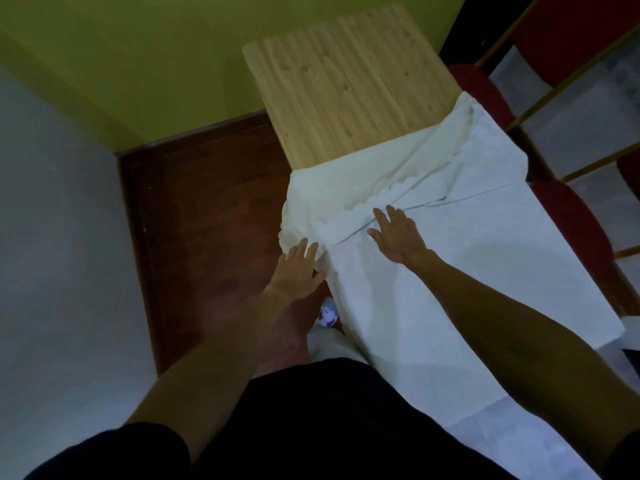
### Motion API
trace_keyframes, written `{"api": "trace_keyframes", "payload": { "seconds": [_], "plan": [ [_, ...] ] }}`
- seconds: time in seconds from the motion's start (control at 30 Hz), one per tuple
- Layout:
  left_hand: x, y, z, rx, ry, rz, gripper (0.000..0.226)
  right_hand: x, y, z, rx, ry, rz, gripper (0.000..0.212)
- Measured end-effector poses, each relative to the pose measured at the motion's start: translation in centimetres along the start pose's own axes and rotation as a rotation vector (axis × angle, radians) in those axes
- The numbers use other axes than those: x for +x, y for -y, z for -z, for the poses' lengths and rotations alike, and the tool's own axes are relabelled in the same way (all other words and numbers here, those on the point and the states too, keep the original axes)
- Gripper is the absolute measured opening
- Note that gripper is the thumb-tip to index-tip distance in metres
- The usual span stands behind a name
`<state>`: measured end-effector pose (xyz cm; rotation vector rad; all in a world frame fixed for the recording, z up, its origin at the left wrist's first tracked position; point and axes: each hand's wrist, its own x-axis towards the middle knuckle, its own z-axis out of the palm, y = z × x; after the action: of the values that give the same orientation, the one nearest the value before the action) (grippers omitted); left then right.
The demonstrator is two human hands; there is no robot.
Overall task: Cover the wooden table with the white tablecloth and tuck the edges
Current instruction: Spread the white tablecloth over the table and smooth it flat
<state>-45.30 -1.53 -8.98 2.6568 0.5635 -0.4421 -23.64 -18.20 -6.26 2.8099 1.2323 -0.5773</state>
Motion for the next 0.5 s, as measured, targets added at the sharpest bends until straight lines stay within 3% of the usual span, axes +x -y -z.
{"api": "trace_keyframes", "payload": {
  "seconds": [0.1,0.33,0.5],
  "plan": [
    [3.2,-0.7,1.1,-0.012,-0.011,0.016,0.076,3.3,-1.1,-0.2,-0.028,-0.052,0.063,0.057],
    [8.0,-2.3,1.6,-0.028,-0.003,0.064,0.073,8.3,-2.5,-1.4,-0.072,0.041,0.036,0.053],
    [10.3,-2.6,2.4,0.068,-0.004,0.078,0.059,9.4,-3.3,-1.9,0.009,-0.099,0.045,0.036]
  ]
}}
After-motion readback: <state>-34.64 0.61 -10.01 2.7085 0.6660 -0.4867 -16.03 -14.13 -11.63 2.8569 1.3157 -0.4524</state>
